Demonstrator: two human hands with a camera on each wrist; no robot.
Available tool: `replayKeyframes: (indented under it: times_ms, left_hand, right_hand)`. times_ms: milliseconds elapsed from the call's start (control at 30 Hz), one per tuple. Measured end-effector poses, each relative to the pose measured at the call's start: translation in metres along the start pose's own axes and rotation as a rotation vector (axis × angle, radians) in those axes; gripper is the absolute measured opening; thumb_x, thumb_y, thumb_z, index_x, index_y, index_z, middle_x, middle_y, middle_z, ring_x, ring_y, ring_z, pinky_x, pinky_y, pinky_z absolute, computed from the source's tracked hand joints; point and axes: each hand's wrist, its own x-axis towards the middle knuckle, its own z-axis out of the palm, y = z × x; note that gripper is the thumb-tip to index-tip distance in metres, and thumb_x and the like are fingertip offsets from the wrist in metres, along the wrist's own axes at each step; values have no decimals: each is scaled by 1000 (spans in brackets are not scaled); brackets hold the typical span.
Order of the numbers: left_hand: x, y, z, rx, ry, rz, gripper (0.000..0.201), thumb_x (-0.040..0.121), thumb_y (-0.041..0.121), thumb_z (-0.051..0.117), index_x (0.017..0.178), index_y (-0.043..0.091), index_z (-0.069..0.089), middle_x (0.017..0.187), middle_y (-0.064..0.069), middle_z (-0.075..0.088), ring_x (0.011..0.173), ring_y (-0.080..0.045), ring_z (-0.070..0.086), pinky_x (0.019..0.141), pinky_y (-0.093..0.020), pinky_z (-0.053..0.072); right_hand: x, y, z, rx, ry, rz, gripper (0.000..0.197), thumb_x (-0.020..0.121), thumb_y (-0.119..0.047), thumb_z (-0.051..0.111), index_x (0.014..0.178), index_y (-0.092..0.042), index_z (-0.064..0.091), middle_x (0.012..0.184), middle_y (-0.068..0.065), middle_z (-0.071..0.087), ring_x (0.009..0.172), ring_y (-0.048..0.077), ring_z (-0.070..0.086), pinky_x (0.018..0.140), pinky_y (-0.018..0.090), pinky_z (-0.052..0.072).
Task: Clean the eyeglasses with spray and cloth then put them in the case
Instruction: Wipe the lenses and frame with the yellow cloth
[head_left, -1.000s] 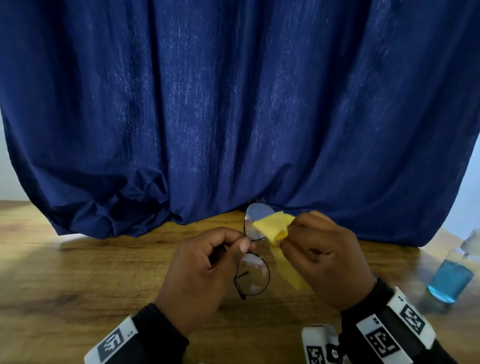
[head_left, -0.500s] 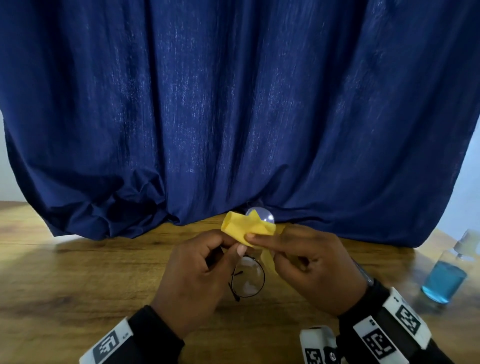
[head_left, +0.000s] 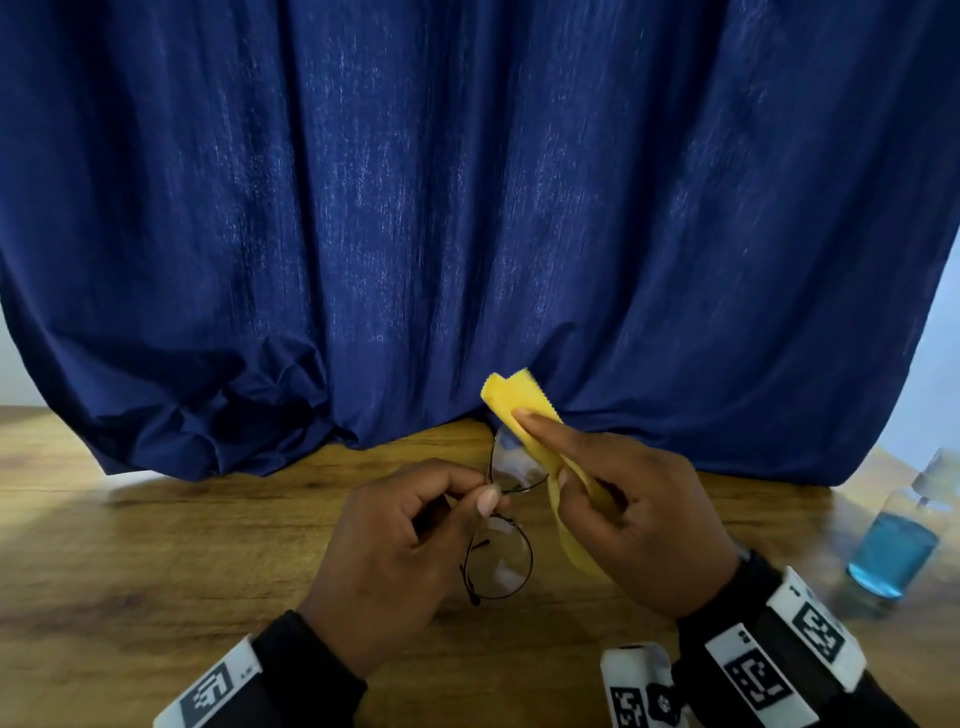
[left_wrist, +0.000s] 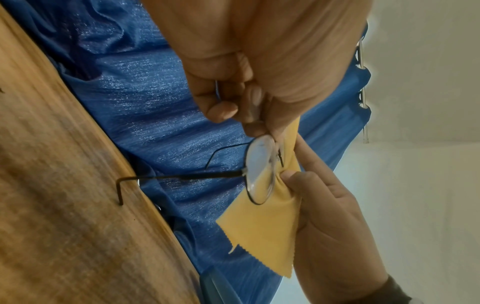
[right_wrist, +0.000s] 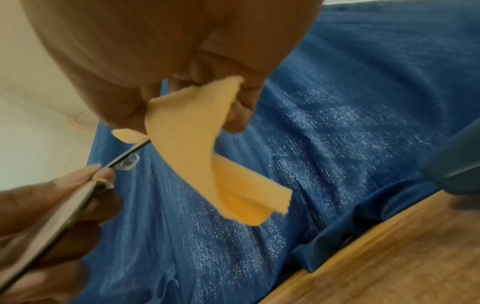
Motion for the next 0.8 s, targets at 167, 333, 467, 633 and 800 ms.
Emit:
replayKeyframes:
  times_ms: [167,333,467,633,800]
  left_hand:
    - [0,-2,-2,-11,15,-17,11,88,33,65,88,31,76,73,13,73,62,-7,63,54,-17,48]
    - [1,-2,-2,-47,20,-29,12,89,32,66,88,29,78,86,15,79,77,-17,72,67,-30,57]
    - [1,-4,-2,-28,20,-31,11,86,34,66,87,32,76,76,19,73,68,-2,65,57,-11,46]
    - [3,-5,-5,-44,17,-19,14,87,35,66,92,31,78,90,14,78,86,-13,72,71,-24,57]
    - [2,-4,-5,17,-3,26,15,87,37,63,92,33,76,85,11,73,76,-11,66,63,-16,50]
  right_hand:
    - [-2,-1,1,46,-69,-87,48,87,-17,54,129,-38,64,67,-16,46,61,3,45,60,12,37]
    - [1,2,0,-19,-33,-6,55,88,-20,51,140,-39,53,65,-27,38,61,-1,42,59,13,38]
    - [-1,-1,1,0,-95,-64,49,88,-21,53,131,-42,61,67,-21,43,62,0,45,61,9,36]
    - [1,0,-1,-71,-43,19,55,89,-22,51,141,-42,50,64,-20,42,60,3,45,55,13,38]
    - [-2,-4,3,9,-70,-56,50,88,-18,55,130,-43,61,67,-14,49,61,0,44,60,9,34]
